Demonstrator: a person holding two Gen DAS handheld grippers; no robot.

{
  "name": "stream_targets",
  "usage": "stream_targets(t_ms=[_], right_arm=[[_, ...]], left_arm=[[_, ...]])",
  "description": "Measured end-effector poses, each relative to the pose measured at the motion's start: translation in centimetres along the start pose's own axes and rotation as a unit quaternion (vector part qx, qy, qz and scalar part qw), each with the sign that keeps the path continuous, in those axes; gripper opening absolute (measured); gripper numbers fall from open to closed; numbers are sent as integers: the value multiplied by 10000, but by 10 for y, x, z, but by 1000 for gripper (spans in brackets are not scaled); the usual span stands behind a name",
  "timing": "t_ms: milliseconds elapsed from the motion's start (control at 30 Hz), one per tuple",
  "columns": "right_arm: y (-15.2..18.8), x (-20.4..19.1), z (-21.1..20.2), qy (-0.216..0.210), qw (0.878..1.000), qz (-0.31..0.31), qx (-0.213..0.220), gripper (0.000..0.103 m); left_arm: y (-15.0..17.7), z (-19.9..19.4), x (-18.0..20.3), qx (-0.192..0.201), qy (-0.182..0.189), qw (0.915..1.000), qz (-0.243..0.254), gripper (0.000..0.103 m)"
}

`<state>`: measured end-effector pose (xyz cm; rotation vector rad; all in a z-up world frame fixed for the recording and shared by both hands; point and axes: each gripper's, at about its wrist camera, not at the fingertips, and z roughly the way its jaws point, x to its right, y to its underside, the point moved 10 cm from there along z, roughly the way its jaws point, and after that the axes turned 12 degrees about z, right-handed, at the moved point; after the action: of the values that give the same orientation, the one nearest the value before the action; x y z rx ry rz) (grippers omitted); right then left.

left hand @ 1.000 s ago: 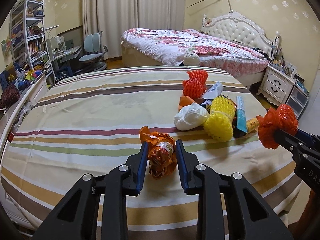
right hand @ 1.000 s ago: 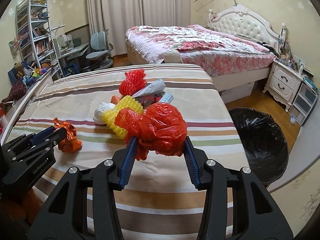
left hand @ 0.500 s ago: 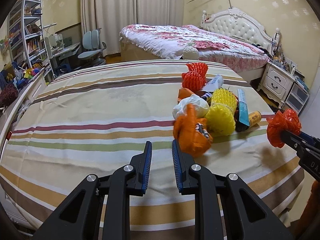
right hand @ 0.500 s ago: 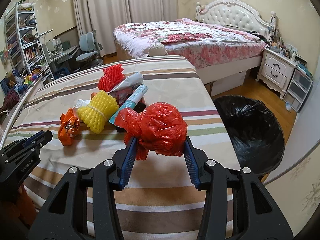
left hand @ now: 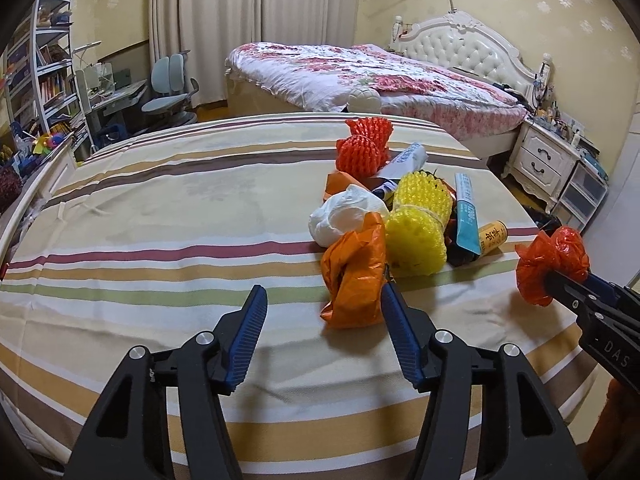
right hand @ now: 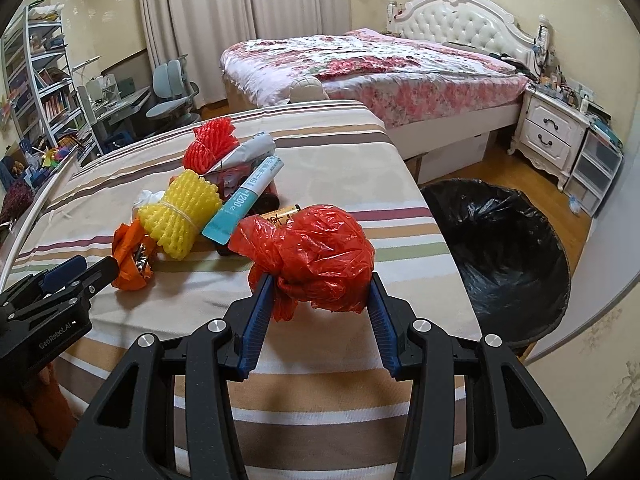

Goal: Collect trash
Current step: 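Lift the red plastic bag with the right gripper toward the black trash bin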

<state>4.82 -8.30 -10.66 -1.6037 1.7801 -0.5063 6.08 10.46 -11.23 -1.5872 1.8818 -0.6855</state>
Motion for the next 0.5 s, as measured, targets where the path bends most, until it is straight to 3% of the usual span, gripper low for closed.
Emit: stream_targets(t_ms=[167, 400, 500], right_arm=[[-2, 2, 0, 4, 10000, 19, 3, 45], [-2, 7, 0, -16, 10000, 80, -13, 45], [-3, 8, 1, -26, 9999, 102, -27, 45]], left_arm=[[-4, 4, 8, -23, 25, 10000, 12, 68], [0, 24, 14, -345, 109, 9993, -1, 69], [4, 29, 15, -464, 176, 9988, -46, 58]])
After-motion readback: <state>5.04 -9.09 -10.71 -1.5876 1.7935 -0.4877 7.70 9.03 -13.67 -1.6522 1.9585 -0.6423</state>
